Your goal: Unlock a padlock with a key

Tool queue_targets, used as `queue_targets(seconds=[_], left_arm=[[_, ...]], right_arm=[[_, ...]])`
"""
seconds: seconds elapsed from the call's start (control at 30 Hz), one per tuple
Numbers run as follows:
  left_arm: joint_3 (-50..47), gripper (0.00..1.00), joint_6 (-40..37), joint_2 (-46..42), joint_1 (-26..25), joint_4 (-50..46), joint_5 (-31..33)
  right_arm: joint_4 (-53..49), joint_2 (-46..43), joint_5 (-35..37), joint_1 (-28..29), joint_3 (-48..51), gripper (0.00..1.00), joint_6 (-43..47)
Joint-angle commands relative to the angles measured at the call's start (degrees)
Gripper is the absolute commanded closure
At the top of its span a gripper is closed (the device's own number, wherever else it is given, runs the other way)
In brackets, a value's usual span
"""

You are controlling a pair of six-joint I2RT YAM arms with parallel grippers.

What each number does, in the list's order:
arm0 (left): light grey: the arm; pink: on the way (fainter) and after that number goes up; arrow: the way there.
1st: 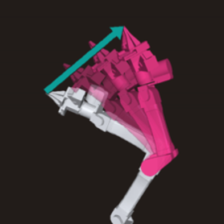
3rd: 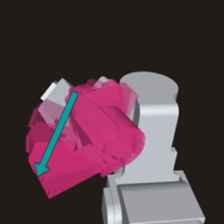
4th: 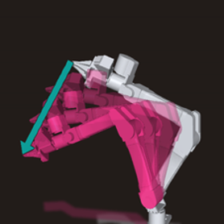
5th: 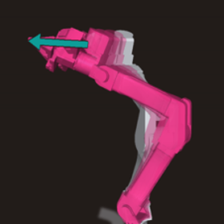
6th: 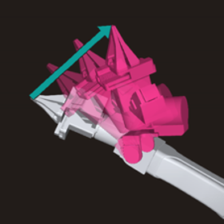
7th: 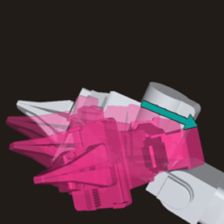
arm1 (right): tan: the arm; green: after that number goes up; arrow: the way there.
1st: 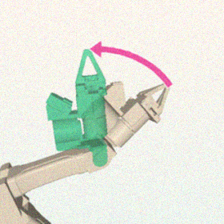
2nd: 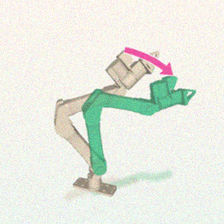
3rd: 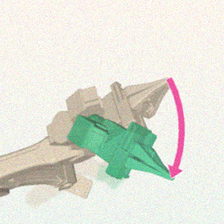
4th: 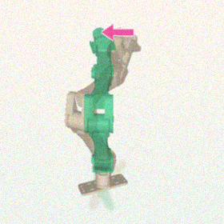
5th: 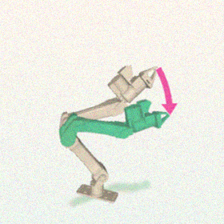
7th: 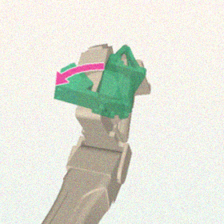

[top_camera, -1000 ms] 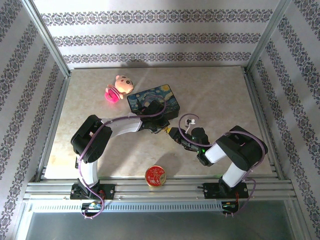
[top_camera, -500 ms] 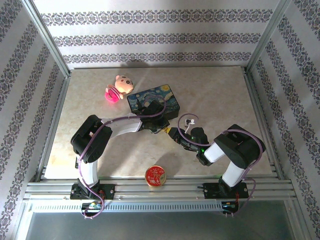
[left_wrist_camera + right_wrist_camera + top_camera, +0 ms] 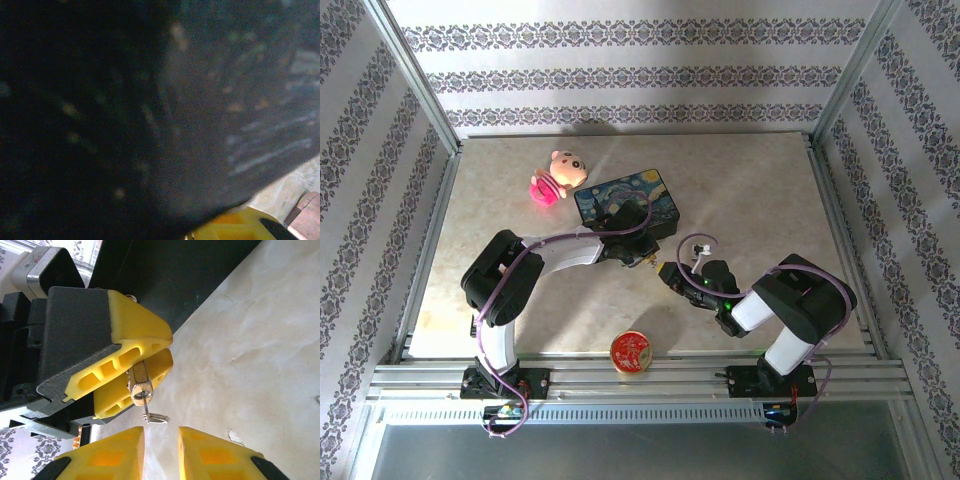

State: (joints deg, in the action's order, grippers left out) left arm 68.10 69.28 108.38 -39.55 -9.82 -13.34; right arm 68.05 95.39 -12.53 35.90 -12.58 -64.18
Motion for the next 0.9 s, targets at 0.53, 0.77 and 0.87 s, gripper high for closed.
queue_targets(seconds=[0.53, 0.77, 0.87], left_arm=[[-1.07, 0.73, 1.14, 0.96, -0.16, -4.94, -7.99], [-1.19, 0.79, 0.3, 0.6, -0.18, -5.29, -8.41], [-1.39, 0.79, 0.4, 0.09, -0.18, -5.29, -7.94]], right_arm=[[1.45, 3.23, -0.47, -0.73, -4.83, 1.0, 0.43], [2.86, 3.76, -1.44, -2.04, -5.4, 0.87, -0.53], [2.0, 2.95, -1.16, -1.82, -4.84, 0.82, 0.73]])
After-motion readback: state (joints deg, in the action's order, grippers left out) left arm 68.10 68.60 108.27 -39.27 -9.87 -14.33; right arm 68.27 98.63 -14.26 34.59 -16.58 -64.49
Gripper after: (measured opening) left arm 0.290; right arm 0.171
